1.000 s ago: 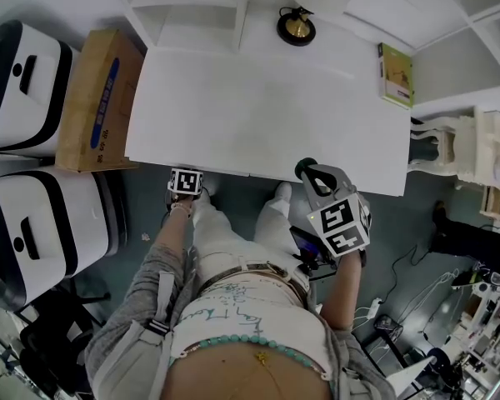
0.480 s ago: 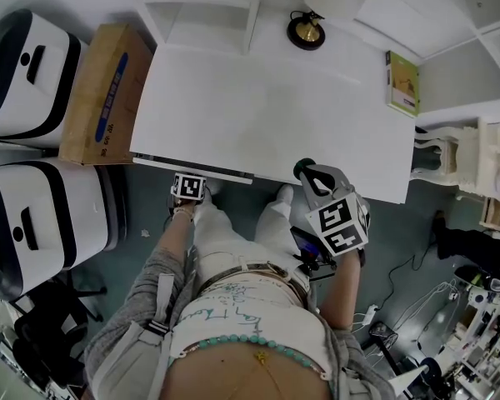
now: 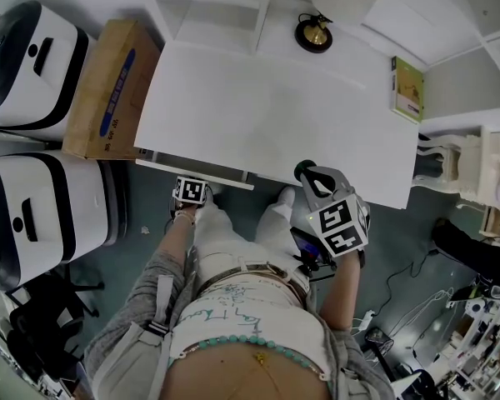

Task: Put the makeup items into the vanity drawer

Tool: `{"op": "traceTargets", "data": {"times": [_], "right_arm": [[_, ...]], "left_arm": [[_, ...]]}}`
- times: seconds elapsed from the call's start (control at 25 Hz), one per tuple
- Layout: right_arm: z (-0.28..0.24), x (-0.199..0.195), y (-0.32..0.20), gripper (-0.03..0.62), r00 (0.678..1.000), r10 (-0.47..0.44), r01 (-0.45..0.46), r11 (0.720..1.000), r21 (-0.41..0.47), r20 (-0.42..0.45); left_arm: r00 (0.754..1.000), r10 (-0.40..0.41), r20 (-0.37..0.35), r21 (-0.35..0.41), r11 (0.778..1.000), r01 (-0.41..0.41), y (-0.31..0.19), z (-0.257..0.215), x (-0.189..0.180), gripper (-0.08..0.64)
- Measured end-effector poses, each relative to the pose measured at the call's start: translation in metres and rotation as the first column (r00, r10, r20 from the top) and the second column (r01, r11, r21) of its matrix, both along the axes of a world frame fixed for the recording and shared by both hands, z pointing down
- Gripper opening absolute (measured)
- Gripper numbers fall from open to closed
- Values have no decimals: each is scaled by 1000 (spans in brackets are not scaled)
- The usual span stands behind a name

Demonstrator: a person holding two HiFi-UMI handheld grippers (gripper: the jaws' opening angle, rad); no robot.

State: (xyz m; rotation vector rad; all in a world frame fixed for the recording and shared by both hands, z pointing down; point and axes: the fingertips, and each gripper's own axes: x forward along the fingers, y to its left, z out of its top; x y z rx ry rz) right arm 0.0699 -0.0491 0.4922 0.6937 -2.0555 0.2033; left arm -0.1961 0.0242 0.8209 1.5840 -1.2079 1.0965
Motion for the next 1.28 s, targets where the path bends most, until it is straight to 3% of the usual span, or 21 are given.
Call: {"op": "traceTargets", "data": {"times": [0.64,1.28], "right_arm": [[6,-17,5,29,998,-62,63,998,-10,4],[8,-45,4,29,983,-181,181,983,-13,2]], "left_arm": [[1000,-24,17,-25,999,25,30,1,-4,95],[999,-47,-9,-4,999,47,52,0,2,95]]}}
